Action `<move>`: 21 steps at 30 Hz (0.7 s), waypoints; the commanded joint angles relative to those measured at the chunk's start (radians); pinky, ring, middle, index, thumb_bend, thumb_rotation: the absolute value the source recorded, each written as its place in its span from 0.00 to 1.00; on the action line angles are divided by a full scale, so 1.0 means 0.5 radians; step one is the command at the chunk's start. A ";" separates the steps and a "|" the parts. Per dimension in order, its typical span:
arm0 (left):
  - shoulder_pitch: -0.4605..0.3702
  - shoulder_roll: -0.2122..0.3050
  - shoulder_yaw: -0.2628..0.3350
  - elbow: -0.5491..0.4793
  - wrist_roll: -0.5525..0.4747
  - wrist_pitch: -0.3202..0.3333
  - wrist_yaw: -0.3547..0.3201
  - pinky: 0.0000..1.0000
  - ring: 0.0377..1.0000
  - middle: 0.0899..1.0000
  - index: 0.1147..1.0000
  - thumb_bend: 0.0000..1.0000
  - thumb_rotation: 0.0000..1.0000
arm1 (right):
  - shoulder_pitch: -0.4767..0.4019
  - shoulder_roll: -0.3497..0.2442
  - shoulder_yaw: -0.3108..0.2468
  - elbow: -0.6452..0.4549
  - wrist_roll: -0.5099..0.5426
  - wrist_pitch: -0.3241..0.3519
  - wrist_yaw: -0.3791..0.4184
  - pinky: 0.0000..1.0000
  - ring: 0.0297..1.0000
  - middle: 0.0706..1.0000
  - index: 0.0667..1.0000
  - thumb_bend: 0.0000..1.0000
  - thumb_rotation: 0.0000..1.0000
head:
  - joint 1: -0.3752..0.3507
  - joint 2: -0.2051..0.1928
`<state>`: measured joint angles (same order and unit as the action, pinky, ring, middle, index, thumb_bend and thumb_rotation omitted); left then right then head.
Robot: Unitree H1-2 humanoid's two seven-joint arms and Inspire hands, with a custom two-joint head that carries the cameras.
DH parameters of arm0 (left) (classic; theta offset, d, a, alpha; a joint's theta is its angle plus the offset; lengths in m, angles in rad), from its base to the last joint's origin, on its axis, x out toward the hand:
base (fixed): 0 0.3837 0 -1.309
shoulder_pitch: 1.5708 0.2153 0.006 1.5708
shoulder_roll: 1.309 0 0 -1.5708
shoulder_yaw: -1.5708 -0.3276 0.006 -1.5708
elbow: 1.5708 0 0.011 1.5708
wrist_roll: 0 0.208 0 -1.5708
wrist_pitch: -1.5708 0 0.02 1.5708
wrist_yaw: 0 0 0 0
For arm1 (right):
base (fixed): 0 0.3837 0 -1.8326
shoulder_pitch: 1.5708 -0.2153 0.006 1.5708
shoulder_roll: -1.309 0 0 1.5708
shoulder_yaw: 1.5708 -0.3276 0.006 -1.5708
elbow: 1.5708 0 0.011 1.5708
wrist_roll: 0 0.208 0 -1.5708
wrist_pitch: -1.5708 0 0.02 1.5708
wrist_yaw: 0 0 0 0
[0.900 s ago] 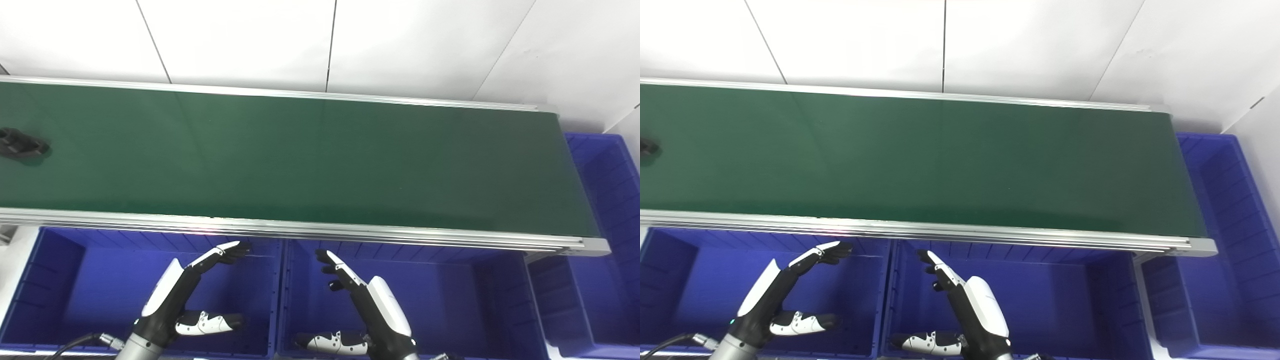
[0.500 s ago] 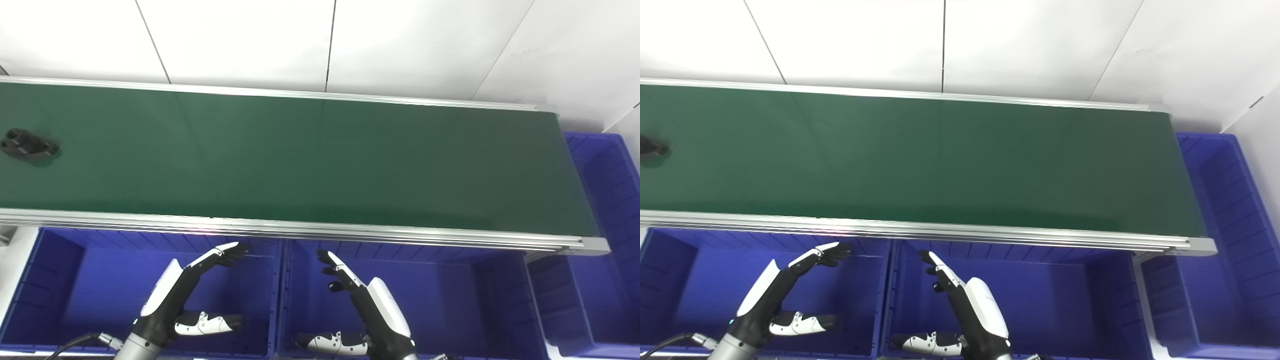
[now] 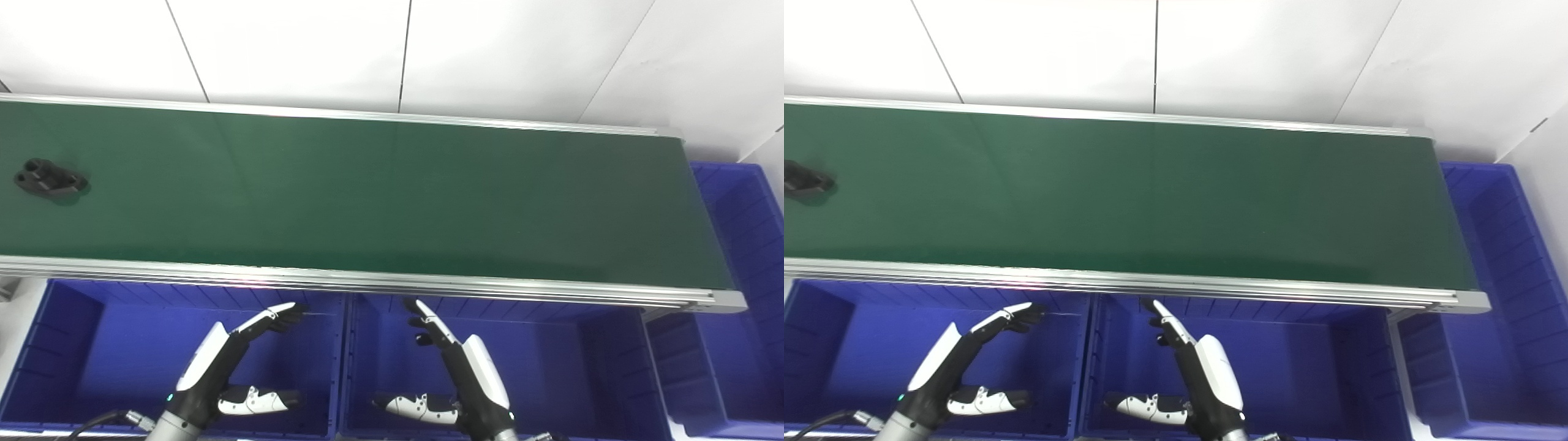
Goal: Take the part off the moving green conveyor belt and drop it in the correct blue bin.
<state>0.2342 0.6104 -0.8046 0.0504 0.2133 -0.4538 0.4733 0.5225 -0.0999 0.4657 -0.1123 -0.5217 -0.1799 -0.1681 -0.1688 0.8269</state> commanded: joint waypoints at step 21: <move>-0.083 0.019 -0.141 0.061 0.070 -0.032 0.206 0.72 0.77 0.80 0.80 0.74 0.66 | -0.015 0.000 0.003 0.051 -0.010 -0.135 0.011 0.73 0.82 0.88 0.89 0.77 0.30 | 0.115 -0.130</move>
<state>0.2067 0.6063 -0.8734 0.0866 0.2327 -0.4538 0.5523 0.5162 -0.1012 0.4644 -0.0678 -0.5286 -0.1880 -0.1622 -0.1120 0.7609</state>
